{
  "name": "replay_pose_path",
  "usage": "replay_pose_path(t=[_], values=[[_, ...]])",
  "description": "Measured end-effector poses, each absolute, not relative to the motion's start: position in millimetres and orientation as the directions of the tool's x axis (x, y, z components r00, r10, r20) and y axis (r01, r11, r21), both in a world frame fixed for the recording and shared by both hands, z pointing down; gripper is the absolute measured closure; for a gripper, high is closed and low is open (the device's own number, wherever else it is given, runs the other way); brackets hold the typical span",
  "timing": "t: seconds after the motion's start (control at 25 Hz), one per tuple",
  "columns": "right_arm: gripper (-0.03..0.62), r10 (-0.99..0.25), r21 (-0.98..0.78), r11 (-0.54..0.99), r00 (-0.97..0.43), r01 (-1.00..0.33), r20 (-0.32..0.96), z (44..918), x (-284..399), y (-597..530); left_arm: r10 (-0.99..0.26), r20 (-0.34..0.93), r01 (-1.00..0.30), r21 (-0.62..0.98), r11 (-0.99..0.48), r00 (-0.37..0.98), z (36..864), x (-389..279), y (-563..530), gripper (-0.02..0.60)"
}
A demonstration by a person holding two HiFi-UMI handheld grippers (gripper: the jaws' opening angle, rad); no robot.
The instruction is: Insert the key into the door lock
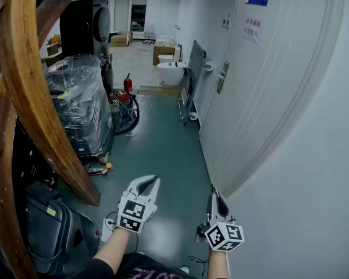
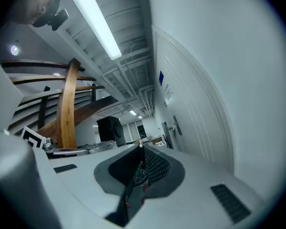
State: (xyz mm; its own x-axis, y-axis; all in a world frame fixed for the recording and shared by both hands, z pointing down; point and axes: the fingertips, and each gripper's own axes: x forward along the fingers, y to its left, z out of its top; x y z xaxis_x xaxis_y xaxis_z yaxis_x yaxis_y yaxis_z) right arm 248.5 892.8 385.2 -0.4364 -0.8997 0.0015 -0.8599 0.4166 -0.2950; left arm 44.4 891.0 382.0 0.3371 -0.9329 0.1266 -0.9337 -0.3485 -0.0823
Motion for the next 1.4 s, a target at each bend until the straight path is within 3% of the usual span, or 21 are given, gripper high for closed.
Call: replay_pose_path(t=[1.4], values=[[0.516,-0.898,-0.297,0.409,-0.438,-0.863,0.036,413,170,883,-0.913,0.149,-0.914,-0.089,-0.395,0.38,407,-28,871,0.569]])
